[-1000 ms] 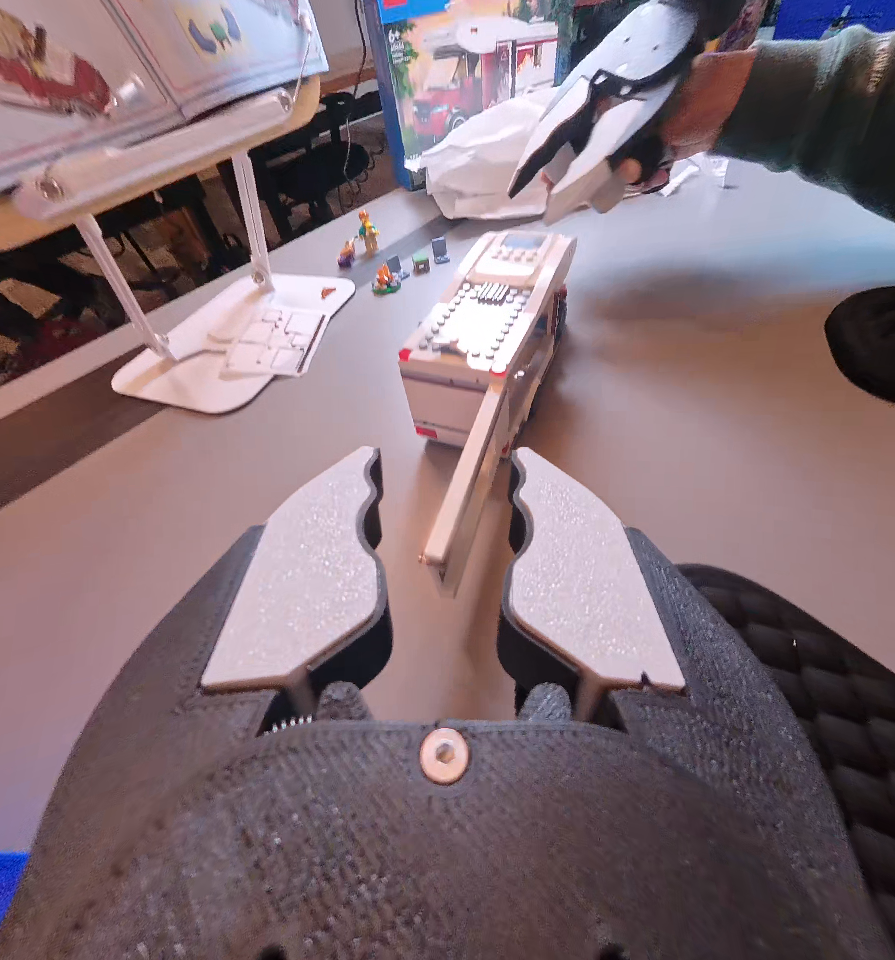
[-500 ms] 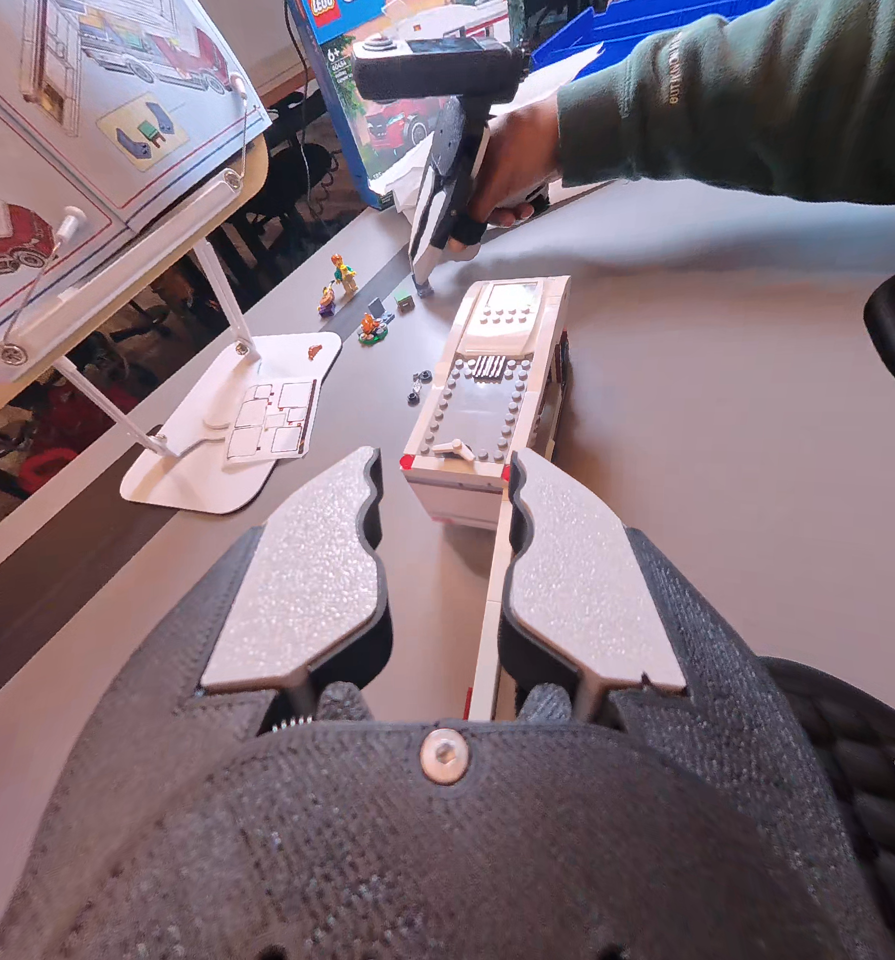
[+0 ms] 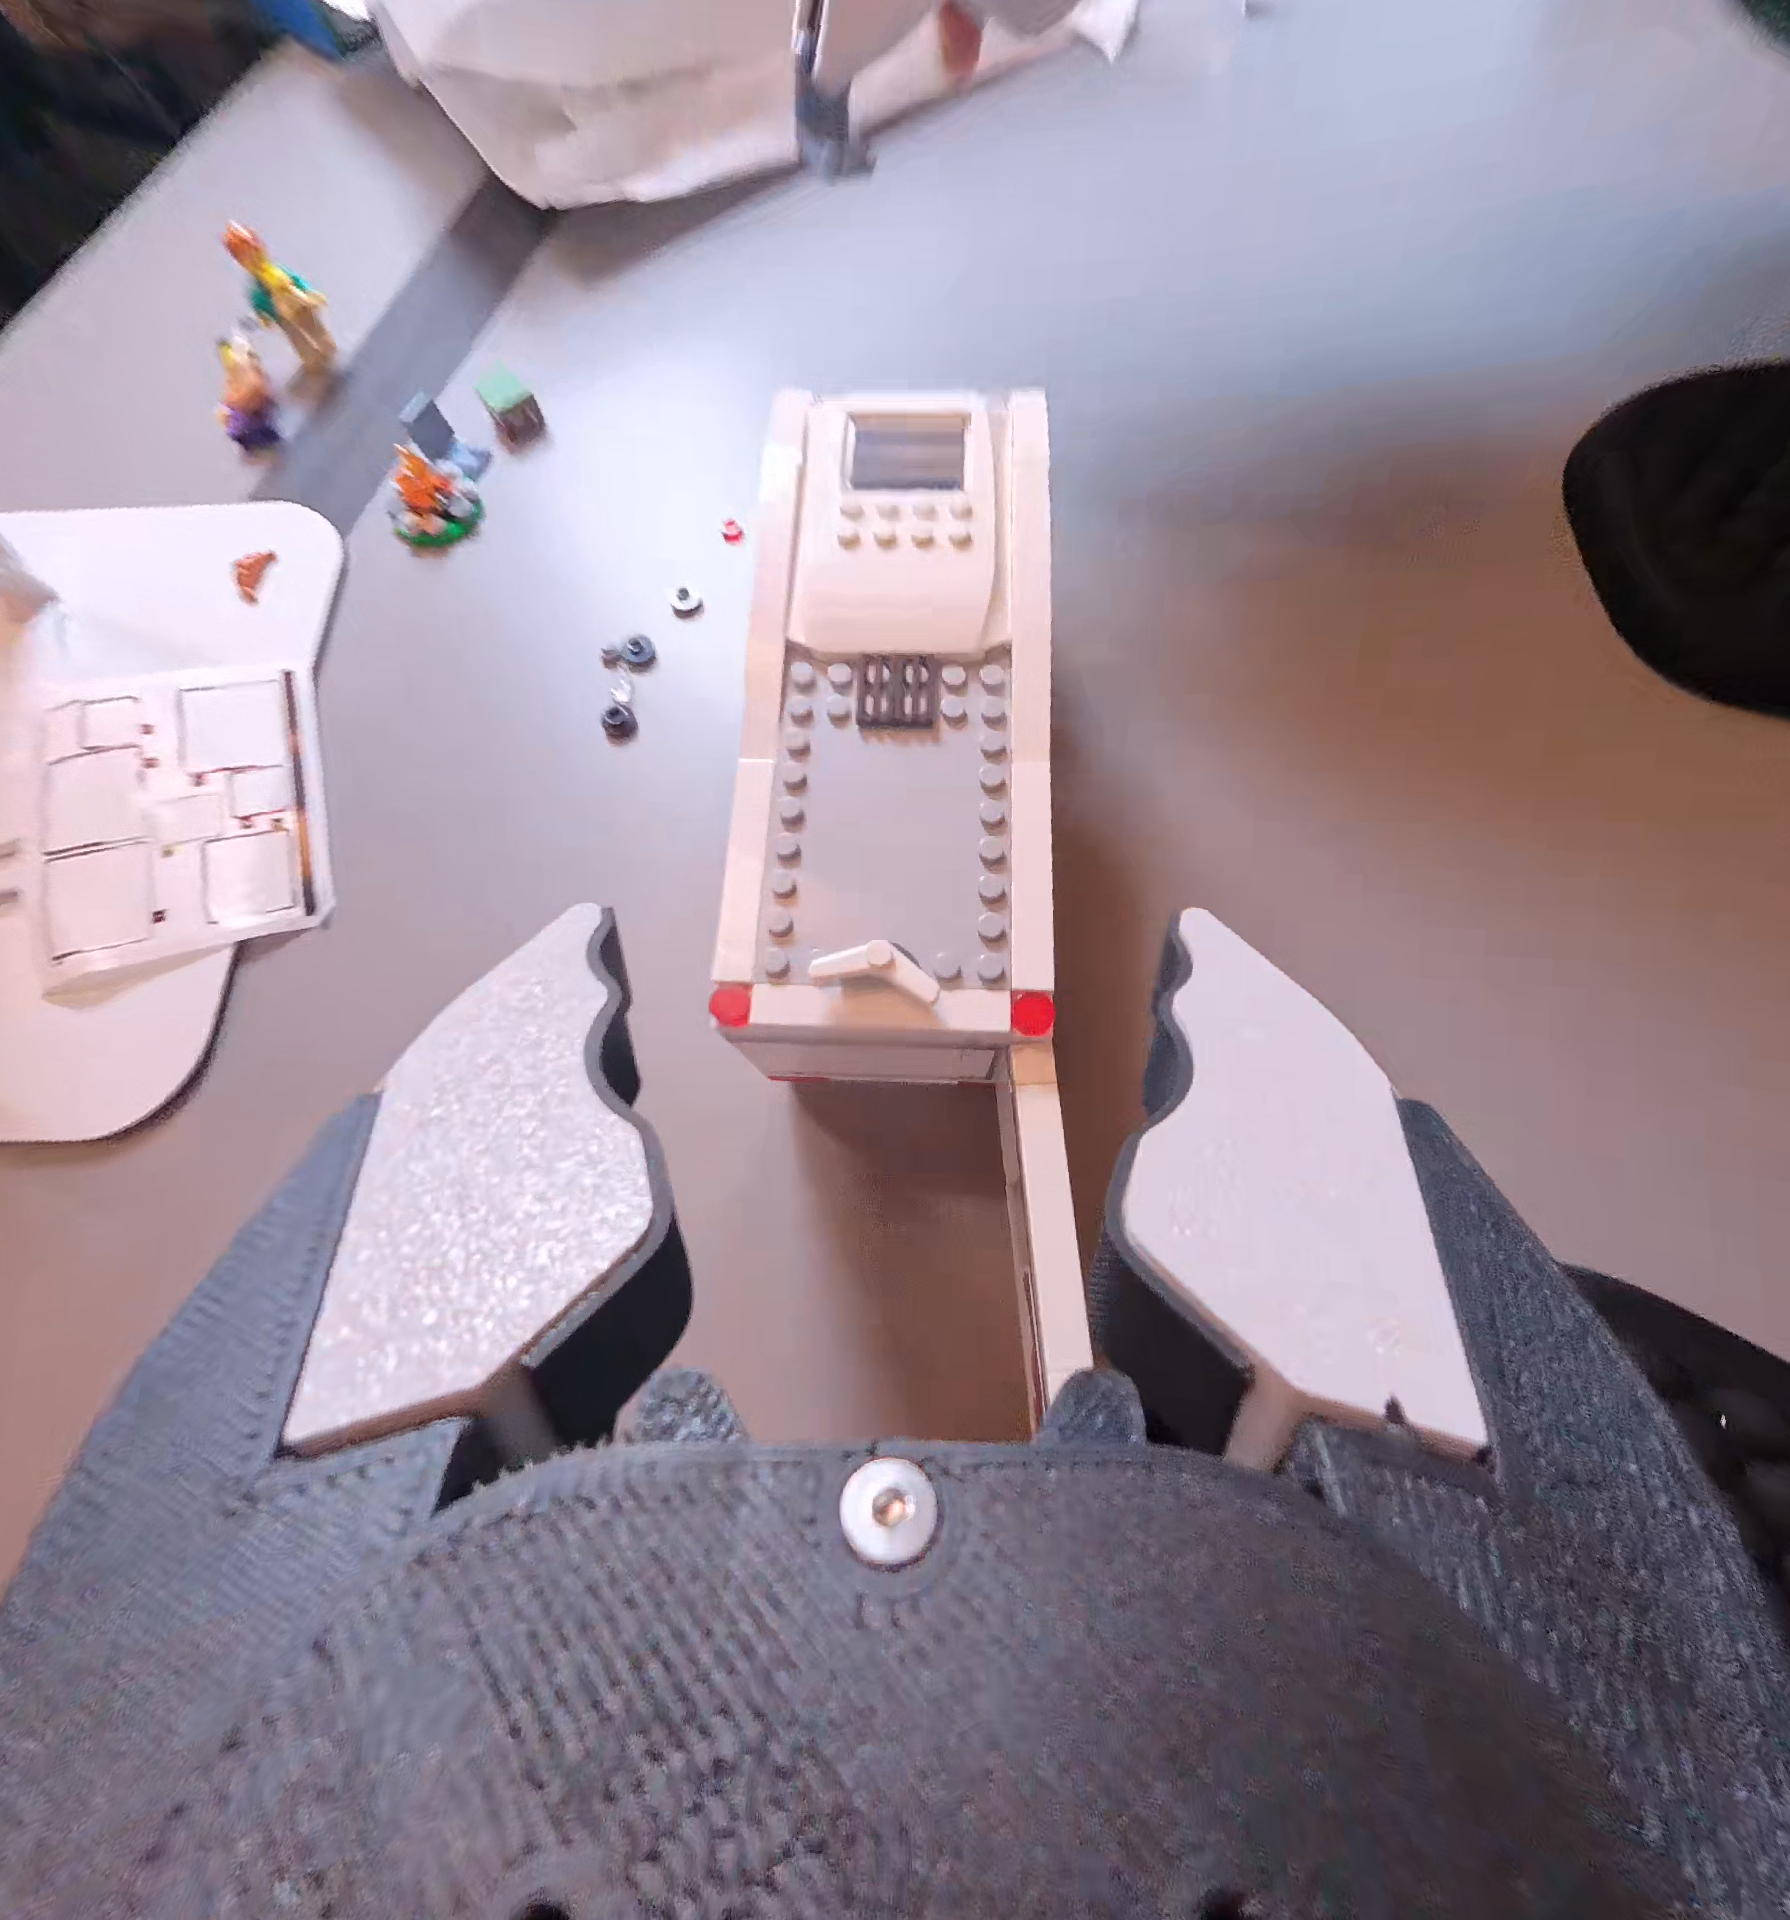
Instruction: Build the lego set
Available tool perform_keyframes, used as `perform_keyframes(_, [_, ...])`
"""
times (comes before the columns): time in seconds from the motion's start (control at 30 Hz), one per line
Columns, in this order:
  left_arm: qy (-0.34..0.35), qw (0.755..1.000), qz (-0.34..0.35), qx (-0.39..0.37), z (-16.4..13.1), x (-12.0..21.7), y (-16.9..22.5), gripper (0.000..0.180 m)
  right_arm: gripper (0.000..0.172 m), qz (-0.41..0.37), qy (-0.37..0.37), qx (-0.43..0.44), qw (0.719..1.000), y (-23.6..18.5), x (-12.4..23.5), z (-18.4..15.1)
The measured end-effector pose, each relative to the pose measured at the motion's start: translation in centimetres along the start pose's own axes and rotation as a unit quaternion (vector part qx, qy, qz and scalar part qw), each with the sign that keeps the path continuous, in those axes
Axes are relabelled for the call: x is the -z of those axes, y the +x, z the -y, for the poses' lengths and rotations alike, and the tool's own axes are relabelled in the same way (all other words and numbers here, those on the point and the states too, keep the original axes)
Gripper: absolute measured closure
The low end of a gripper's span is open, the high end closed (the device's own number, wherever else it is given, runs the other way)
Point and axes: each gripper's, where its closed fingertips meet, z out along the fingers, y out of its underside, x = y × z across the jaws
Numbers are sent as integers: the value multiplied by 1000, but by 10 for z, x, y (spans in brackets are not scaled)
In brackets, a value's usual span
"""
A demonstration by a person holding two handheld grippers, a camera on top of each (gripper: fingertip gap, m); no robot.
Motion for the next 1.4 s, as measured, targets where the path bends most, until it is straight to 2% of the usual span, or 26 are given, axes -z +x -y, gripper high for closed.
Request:
perform_keyframes(0.07, [-33,999,-12,-10,-7,-10,2,81,171,4,5,-6,1000,-19,12,-9])
perform_keyframes(0.17, [-61,998,-7,-22,-15,-20,3,94,171,13,12,-14,1000,-46,22,-23])
perform_keyframes(0.37, [-61,997,37,-29,-17,-23,-3,105,171,29,13,-26,999,-85,18,-42])
perform_keyframes(0.67, [-84,995,54,-1,-17,-23,1,105,171,47,22,-39,998,-115,-6,-34])
perform_keyframes(0.9, [-76,995,59,25,-15,-24,4,105,171,50,40,-44,997,-141,-27,-21])
perform_keyframes(1.1, [-67,995,75,16,-15,-24,7,105,171,49,29,-45,997,-149,-37,-24])
perform_keyframes(1.27, [-36,996,76,22,-16,-19,8,105,171,7,-53,-29,998,-131,-39,-54])
perform_keyframes(1.33, [-26,997,76,24,-17,-16,8,105,171,6,-65,-34,997,-125,-40,-61])
perform_keyframes(1.4, [-16,997,75,24,-18,-15,8,105,163,12,-77,-33,996,-125,-41,-67])
